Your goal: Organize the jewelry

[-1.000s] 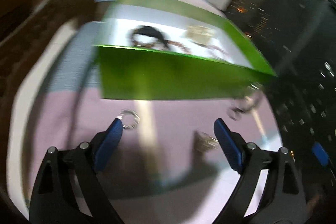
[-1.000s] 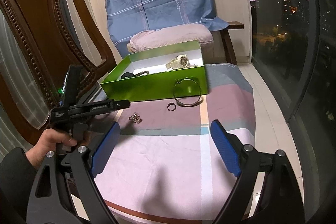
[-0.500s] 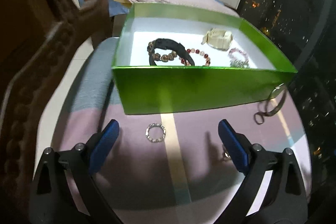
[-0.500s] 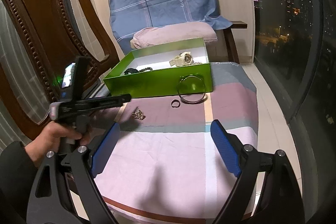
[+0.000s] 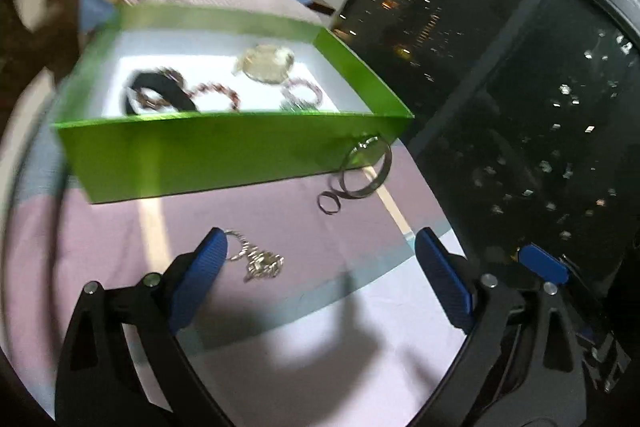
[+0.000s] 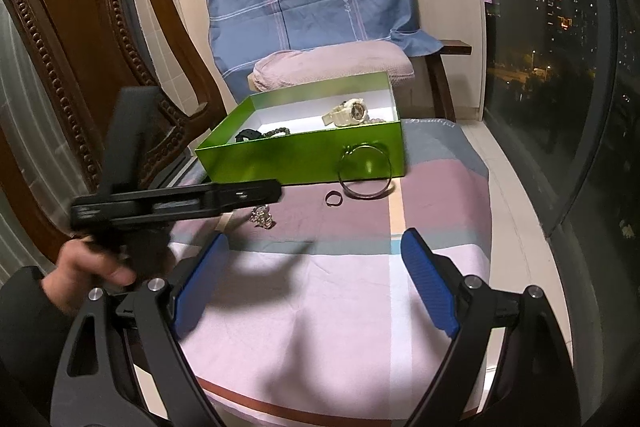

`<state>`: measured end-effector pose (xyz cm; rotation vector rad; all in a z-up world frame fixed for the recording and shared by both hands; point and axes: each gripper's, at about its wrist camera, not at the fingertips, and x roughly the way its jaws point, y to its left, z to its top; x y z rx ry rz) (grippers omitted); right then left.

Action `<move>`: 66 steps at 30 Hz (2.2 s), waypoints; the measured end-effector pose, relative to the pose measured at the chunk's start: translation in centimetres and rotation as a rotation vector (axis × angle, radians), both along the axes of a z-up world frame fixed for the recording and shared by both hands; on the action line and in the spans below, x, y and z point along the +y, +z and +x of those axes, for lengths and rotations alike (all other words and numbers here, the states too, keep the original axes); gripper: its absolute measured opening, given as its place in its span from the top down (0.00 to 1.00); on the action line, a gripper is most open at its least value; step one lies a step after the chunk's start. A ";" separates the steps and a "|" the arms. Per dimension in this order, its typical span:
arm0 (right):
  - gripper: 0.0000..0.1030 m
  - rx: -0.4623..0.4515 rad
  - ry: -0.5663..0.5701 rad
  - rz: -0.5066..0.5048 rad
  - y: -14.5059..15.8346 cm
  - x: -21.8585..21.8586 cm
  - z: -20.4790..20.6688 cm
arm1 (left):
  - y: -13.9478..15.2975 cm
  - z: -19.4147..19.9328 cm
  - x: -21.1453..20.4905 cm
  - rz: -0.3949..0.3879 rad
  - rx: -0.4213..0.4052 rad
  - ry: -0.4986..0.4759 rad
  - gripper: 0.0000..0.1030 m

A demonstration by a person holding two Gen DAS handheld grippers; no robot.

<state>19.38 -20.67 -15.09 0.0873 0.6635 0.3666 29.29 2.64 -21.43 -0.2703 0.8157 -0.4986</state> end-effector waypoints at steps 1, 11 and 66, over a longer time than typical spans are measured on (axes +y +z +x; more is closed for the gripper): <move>0.16 0.000 -0.003 0.000 0.0 -0.1 0.1 | 0.9 -1.1 0.3 0.026 -0.016 0.046 0.09; 0.16 -0.014 -0.055 -0.012 0.3 -1.5 1.1 | 3.4 -9.8 -1.7 0.464 -0.163 0.374 0.04; 0.91 0.203 -0.115 -0.064 -5.0 0.1 12.7 | 0.2 -3.0 -0.1 0.372 0.011 0.395 0.27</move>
